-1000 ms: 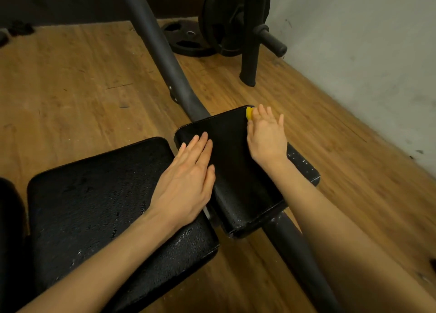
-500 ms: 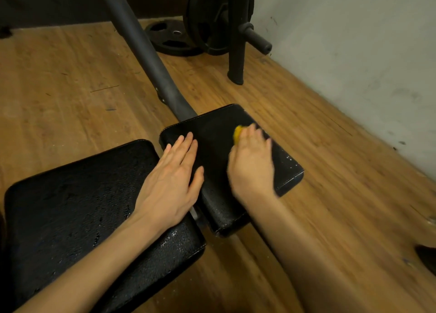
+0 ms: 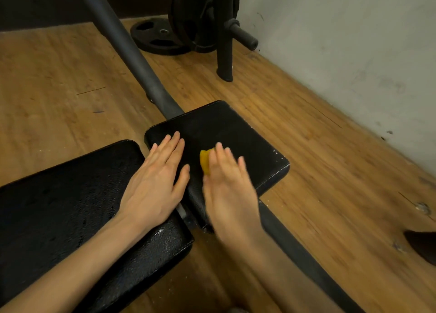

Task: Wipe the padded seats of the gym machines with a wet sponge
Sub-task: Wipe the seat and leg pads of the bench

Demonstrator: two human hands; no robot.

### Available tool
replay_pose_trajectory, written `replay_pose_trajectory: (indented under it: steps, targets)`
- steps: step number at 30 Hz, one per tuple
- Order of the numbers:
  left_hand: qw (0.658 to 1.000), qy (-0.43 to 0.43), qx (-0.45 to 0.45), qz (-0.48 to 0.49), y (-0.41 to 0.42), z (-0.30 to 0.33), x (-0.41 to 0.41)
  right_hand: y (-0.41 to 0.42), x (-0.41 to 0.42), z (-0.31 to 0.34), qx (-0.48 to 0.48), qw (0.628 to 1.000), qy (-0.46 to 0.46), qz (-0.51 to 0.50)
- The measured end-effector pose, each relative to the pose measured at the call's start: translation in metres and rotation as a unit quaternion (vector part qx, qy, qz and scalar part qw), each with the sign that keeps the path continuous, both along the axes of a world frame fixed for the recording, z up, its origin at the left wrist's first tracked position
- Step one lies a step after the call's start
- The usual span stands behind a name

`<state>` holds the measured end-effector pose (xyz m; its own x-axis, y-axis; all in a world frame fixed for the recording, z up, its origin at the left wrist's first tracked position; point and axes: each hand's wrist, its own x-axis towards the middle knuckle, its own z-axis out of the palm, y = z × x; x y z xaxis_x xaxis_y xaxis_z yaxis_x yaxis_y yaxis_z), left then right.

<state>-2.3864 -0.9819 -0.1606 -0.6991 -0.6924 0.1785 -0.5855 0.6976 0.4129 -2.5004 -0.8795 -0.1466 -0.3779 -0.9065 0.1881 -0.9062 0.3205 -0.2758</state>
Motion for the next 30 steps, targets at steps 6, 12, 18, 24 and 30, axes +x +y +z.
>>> replay_pose_trajectory:
  steps: [6, 12, 18, 24, 30]
  targets:
    - [1.0, 0.002, 0.01, -0.003, 0.001, 0.001, 0.0, -0.022, -0.071, -0.002, 0.001, 0.977, -0.017, -0.21]
    - [1.0, -0.001, 0.012, -0.003, 0.0, 0.002, 0.0, 0.019, -0.037, -0.006, -0.045, 0.997, -0.05, -0.044]
    - [1.0, -0.005, 0.011, 0.002, 0.001, 0.002, -0.001, 0.005, -0.037, -0.023, -0.244, 0.936, -0.16, -0.195]
    - [1.0, -0.014, 0.01, -0.002, 0.002, 0.004, -0.002, 0.022, -0.028, -0.048, -0.369, 0.876, -0.264, -0.166]
    - [1.0, -0.015, 0.005, 0.0, 0.001, 0.0, -0.003, 0.012, -0.018, -0.078, -0.37, 0.853, -0.304, -0.209]
